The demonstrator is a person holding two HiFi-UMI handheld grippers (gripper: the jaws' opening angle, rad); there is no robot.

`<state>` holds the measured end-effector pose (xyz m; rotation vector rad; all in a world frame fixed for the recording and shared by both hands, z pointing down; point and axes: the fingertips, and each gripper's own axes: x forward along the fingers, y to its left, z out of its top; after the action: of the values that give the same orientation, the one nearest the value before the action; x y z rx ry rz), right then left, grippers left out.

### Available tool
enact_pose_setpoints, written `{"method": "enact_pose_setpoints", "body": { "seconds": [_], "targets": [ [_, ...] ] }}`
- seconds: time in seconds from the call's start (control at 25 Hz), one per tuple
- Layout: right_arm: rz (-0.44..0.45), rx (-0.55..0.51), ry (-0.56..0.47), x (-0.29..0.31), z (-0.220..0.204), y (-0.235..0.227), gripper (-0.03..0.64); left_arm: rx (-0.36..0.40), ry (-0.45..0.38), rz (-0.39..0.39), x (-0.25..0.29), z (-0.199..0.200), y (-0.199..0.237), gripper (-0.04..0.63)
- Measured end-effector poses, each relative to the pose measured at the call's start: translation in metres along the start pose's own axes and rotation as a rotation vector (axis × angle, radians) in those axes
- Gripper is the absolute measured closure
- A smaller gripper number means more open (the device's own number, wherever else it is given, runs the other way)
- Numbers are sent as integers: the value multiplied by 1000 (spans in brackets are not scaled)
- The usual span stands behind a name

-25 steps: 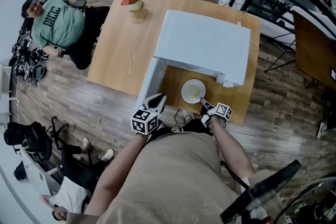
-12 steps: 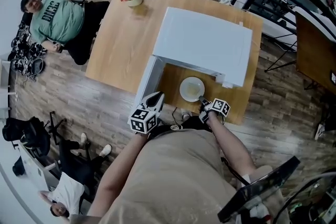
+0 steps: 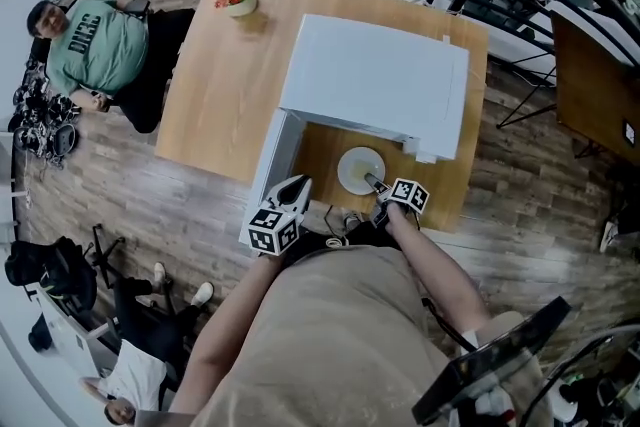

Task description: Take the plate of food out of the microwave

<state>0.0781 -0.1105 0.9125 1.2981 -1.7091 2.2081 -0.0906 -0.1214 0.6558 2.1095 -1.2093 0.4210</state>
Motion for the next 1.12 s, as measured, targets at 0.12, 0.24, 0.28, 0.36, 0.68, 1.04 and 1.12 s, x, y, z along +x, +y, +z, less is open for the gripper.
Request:
{"method": "enact_pose_setpoints", "body": {
  "seconds": [0.12,0.24,0.28,0.36,0.68,1.04,1.12],
  "targets": [
    [-10,14,-58,-8,6,4,229,15,5,-34,5,2,-5,589],
    [-8,-30,-86,-17,7,8,193,28,11,-72,8,1,-12,589],
    [-10,-55,-96,-22,6,9,193,31,13,-86,9,0,-15,589],
    [-15,-124,-140,-37,10,17,193,39,15,-117,9,-1,-20,589],
    [-10,-561,-456,-146,31,120,263,66,-15,-240,-21,15,-31,589],
    [-157,-921,-889,-294,-19,228,362,129,-154,-356,-91,50,-37,589],
    [-175,-971,-936,-317,-43,243,379,153,-186,-374,-109,54,-40,589]
  ]
}}
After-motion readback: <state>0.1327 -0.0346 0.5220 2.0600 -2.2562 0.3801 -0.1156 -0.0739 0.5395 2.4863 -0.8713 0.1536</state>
